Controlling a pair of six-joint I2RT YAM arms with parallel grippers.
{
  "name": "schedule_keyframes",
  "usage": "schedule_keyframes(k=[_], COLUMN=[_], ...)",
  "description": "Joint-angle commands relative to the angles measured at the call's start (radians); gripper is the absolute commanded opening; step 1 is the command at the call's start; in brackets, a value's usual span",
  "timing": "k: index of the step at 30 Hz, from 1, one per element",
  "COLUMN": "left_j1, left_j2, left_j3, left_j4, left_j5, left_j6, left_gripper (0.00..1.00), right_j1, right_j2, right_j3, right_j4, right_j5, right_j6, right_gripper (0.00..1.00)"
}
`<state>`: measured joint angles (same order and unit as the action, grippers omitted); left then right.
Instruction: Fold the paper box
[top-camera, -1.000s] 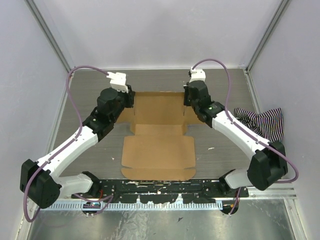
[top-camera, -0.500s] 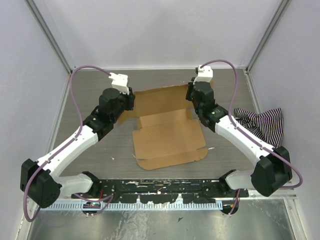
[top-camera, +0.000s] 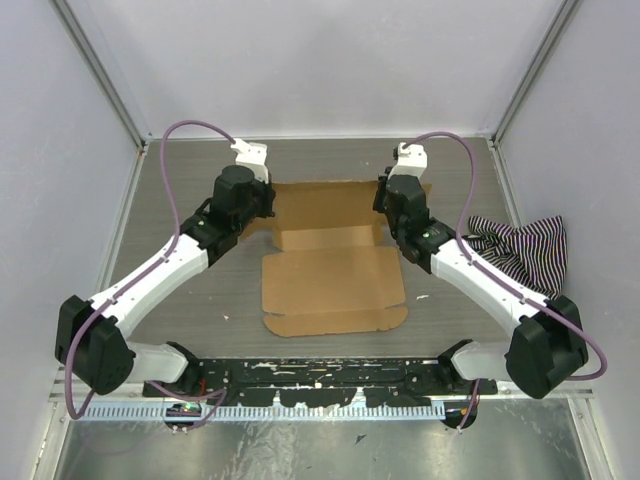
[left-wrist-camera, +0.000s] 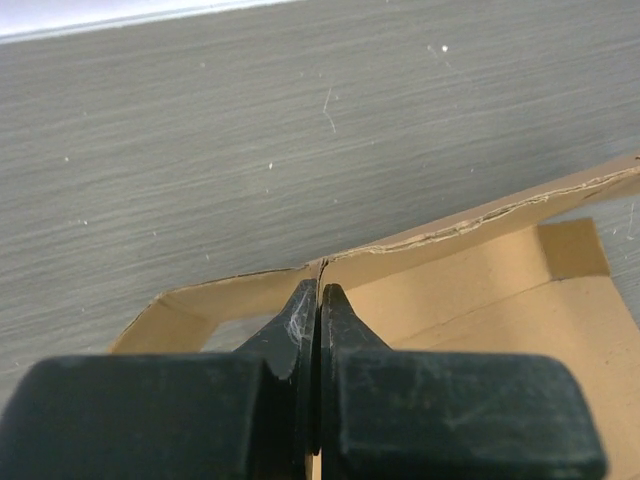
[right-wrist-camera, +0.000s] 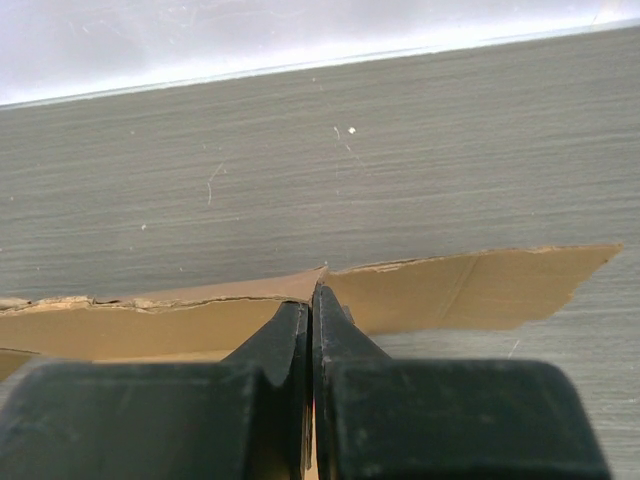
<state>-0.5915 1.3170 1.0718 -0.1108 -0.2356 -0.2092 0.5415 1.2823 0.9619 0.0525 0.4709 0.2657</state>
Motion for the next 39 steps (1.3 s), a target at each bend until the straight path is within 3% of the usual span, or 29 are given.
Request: schedule_keyframes(k=[1,9,21,27,31,39], left_j1=[-0.001,-0.002,-0.002,-0.007,-0.012,-0.019], left_j2=[0.017,0.0,-0.034,-0.041,-0.034,-0.028], left_j3=[0.02,-0.09,-0.289,-0.354,-0.381,-0.429], left_j4=[-0.031,0.053,0.328,0.402,0.442,0.526], left_j5=[0.009,-0.041,-0.08,-0.084,-0.091,-0.149], left_j6=[-0.037,-0.051,-0.058,-0.028,-0.021,-0.006], left_gripper=[0.03,0.0,0.0,0.0,0.0,0.0], right_j1=[0.02,0.03,0.052,0.058,0.057,0.058], right_j2=[-0.05,-0.058,-0.033,-0.03,-0.062,-0.241], right_j3=[-0.034,-0.091,-0.149,-0.126,-0.109,-0.12], right_j4=[0.049,0.067,0.17,0.067,-0.029,-0.215], right_j5=[0.019,0.025,0.058,0.066,-0.031,-0.114], right_j6=[0.06,0.065,0.009,0.042,0.029,0.002], right_gripper=[0.01,0.01,0.04,0.22,0.33,0.49])
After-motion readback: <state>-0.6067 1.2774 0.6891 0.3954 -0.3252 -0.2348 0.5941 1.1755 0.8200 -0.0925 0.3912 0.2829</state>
